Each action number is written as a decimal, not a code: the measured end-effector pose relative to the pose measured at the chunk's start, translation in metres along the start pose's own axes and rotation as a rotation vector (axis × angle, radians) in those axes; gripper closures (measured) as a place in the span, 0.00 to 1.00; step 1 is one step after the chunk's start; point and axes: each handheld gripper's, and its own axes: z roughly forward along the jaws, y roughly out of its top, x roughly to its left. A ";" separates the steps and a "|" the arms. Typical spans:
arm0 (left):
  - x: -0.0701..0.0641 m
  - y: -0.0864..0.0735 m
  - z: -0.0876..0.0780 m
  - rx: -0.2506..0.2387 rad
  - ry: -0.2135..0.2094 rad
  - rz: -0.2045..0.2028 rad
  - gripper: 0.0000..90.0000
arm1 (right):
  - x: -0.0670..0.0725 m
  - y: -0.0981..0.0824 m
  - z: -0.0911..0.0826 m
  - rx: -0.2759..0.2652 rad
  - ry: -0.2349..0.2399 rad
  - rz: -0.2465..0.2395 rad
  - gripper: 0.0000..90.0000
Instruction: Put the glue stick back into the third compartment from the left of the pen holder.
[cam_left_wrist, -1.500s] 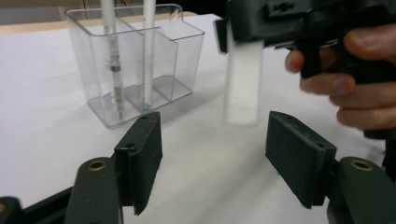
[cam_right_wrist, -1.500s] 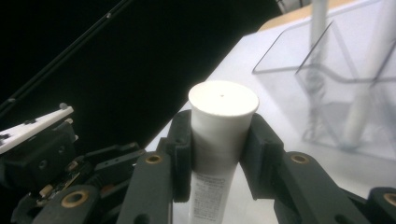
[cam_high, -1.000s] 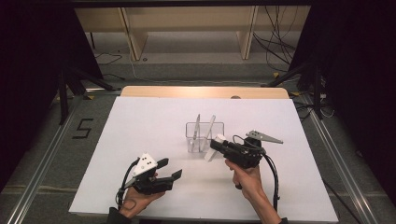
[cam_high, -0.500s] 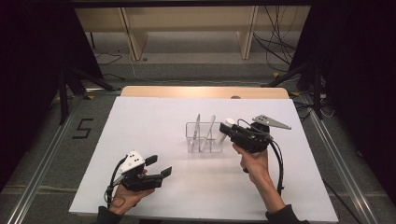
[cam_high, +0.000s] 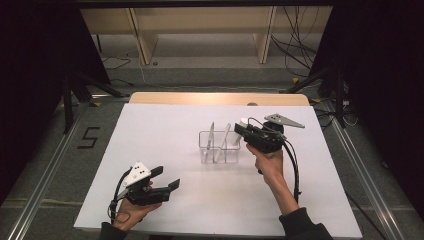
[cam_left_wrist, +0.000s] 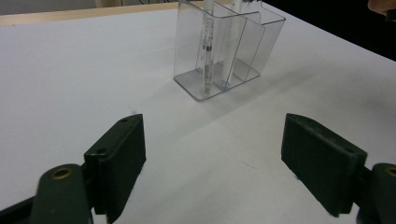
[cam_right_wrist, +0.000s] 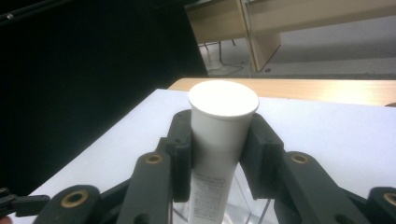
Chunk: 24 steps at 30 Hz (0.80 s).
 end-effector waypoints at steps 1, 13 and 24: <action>0.000 0.000 0.000 0.000 0.000 0.000 0.24 | 0.000 0.001 0.001 0.001 -0.003 -0.003 0.75; 0.003 -0.002 -0.004 -0.001 0.017 -0.003 0.23 | -0.002 0.002 0.016 0.023 -0.037 -0.029 0.75; 0.004 -0.003 -0.004 0.005 0.020 -0.003 0.22 | -0.005 -0.003 0.026 0.068 -0.069 -0.048 0.75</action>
